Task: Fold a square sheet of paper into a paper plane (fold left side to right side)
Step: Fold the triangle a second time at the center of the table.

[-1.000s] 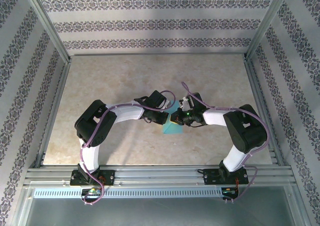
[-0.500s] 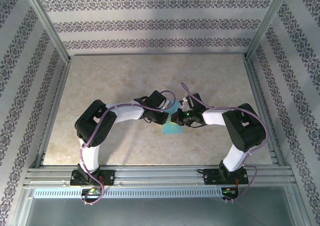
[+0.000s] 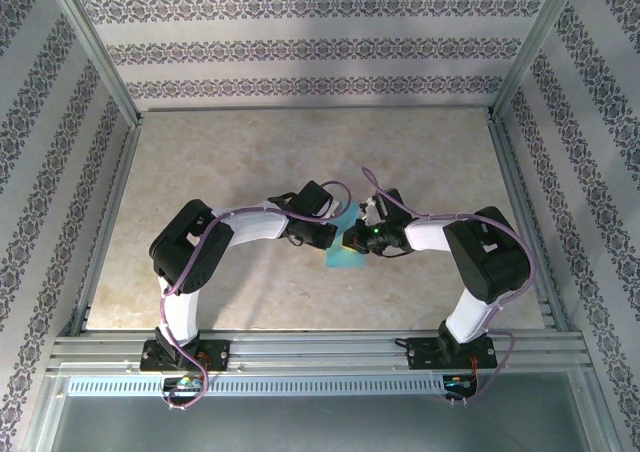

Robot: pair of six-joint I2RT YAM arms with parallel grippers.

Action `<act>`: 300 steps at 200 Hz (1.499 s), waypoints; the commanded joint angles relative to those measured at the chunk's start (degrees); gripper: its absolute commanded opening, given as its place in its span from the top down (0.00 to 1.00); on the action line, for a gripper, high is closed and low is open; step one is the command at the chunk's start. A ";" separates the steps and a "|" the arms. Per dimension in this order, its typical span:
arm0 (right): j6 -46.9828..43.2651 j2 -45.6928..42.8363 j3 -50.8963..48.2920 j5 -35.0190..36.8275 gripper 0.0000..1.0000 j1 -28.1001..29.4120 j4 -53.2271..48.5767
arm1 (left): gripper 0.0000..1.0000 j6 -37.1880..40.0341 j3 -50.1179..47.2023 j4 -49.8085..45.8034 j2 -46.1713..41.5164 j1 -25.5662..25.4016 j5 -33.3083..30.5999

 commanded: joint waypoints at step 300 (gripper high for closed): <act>-1.00 0.58 -2.64 0.65 1.00 0.62 -0.19 | 1.00 -17.58 -10.69 11.22 -8.90 -2.02 15.53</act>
